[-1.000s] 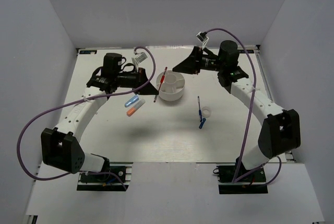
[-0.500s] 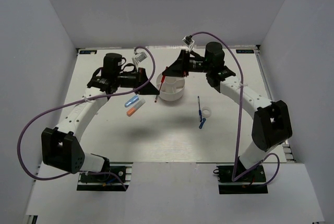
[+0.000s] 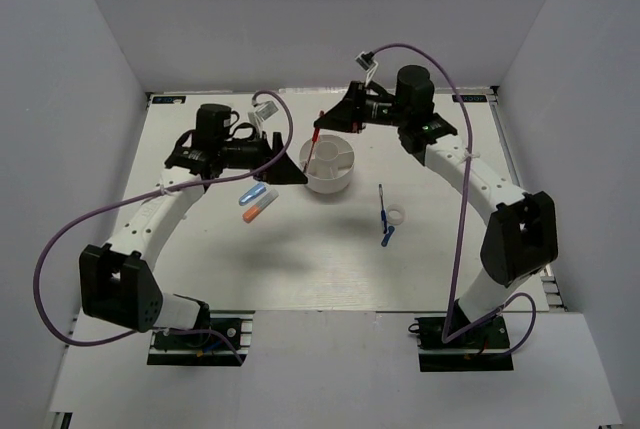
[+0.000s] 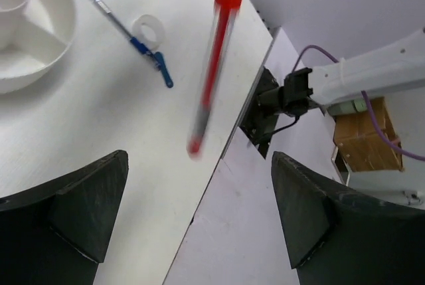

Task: Sort the stationery into containers
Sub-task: Place the pen in the storage box, then pick up the pen from the center of the board, then place the pen in the storage box.

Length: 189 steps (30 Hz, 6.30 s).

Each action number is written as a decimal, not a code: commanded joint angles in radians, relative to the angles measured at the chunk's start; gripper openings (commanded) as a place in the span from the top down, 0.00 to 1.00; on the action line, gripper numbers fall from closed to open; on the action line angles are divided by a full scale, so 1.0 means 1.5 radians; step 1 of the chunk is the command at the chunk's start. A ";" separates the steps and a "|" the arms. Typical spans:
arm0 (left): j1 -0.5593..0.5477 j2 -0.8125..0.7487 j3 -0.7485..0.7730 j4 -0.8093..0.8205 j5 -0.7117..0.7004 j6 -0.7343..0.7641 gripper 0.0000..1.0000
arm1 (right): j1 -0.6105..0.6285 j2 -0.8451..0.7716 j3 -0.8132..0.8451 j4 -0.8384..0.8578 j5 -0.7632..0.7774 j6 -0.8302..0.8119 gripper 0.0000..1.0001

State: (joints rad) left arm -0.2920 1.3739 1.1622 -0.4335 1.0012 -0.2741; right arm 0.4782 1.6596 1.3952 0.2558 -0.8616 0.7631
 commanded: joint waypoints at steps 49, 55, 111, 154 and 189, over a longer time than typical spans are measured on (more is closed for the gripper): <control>0.108 0.008 0.025 -0.016 -0.137 0.018 0.02 | -0.035 -0.001 -0.059 0.054 0.262 -0.470 1.00; 0.108 0.012 0.027 -0.021 -0.138 0.020 0.02 | -0.024 0.044 -0.046 0.040 0.254 -0.480 1.00; 0.095 0.022 0.032 -0.079 -0.226 0.163 0.02 | -0.077 0.155 -0.033 -0.497 0.512 -0.398 0.56; 0.080 -0.057 0.096 -0.151 -0.108 0.554 0.08 | -0.075 0.103 0.156 -0.693 0.372 -0.459 1.00; -0.493 -0.063 -0.338 0.701 -0.438 1.366 0.33 | -0.078 0.052 0.158 -0.634 0.140 -0.214 1.00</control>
State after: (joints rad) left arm -1.0218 1.2877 0.6220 0.6197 0.3801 1.7580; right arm 0.3573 1.7401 1.6211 -0.7235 -0.6594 0.4156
